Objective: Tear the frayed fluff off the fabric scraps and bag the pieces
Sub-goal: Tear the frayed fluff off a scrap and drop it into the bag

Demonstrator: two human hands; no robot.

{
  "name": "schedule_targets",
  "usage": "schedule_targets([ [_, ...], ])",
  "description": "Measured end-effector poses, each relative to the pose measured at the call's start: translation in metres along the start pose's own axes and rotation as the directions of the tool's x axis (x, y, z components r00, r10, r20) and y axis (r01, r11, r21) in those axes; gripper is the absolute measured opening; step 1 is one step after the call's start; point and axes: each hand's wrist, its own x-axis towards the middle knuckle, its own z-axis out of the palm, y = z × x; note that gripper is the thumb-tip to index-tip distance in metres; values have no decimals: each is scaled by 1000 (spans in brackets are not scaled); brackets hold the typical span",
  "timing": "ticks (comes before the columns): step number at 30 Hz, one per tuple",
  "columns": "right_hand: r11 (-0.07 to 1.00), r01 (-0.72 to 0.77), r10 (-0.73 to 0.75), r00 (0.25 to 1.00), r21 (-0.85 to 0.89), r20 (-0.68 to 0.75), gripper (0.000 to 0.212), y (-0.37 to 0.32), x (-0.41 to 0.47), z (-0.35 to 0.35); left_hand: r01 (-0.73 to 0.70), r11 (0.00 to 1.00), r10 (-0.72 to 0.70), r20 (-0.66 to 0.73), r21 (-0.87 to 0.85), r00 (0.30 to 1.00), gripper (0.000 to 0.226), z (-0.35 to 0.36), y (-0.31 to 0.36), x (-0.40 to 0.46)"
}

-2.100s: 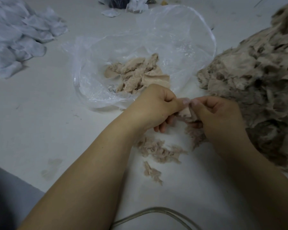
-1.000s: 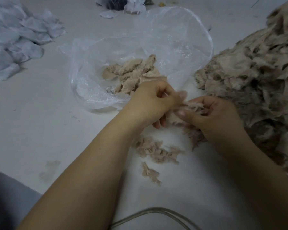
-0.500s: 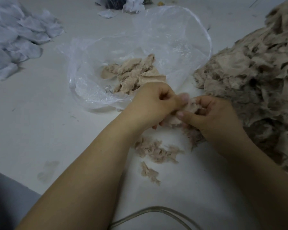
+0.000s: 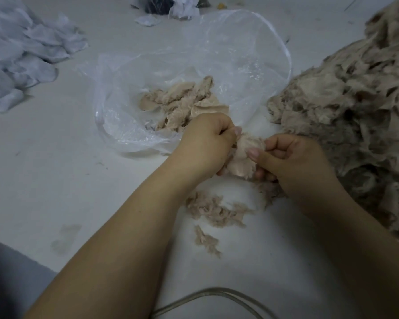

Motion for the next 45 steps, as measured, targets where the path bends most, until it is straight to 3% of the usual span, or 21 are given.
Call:
schedule_targets([
  [4, 1000, 16, -16, 999, -12, -35, 34, 0, 2, -1, -5, 999, 4, 16, 43, 1000, 39, -1, 0, 0],
  [10, 1000, -7, 7, 998, 7, -68, 15, 2, 3, -4, -66, 998, 64, 148, 9, 987, 42, -4, 0, -5],
  [17, 998, 18, -30, 971, -55, -237, 30, 1, 3, -7, 42, 998, -31, 224, -45, 974, 41, -12, -2, -1],
  [21, 996, 73, -81, 979, -49, -188, 34, 0, 2, -5, -1, 998, 19, 259, -68, 966, 29, -16, 0, -4],
  [23, 994, 93, -99, 984, -50, -149, 35, 0, 1, -2, 50, 996, -25, 281, -79, 959, 32, -13, 0, -4],
  [27, 993, 89, -104, 974, -82, -203, 36, -1, 0, -2, 34, 993, -74, 371, 113, 926, 29, -13, -2, -5],
  [29, 992, 76, -101, 953, -98, -286, 39, -2, 2, -4, 30, 994, -72, 412, 108, 908, 24, -17, -3, -5],
  [31, 989, 93, -124, 942, -113, -313, 38, -1, 2, -7, 47, 998, -57, 384, 35, 921, 16, -18, -2, -5],
  [33, 983, 137, -164, 956, -124, -243, 29, -1, 1, -5, 61, 998, -55, 335, -9, 940, 13, -15, 0, -5],
  [35, 979, 168, -184, 973, -117, -136, 23, 0, -2, 1, 61, 997, -72, 341, 44, 937, 23, -10, 0, -6],
  [37, 979, 169, -183, 975, -115, -123, 17, 0, -1, 2, 61, 996, -79, 314, 65, 946, 31, -8, -1, -5],
  [39, 965, 171, -209, 959, -199, -192, 7, -1, 0, -3, 131, 971, -97, 173, -199, 980, 28, -9, 0, -1],
  [41, 838, 148, -276, 945, -525, -174, 6, -5, 1, -13, 139, 810, -156, 19, -570, 988, 16, -11, 4, 3],
  [42, 680, 111, -257, 962, -725, -94, 17, -8, 2, -16, 114, 732, -178, -28, -671, 984, 16, -11, 6, 5],
  [44, 350, 36, -17, 999, -936, 33, 37, -11, 4, -18, 103, 662, -192, -35, -742, 981, 39, -8, 2, 6],
  [45, 266, -1, 95, 995, -964, 25, 36, -13, 5, -16, 125, 670, -194, -10, -732, 981, 45, -6, 1, 5],
])
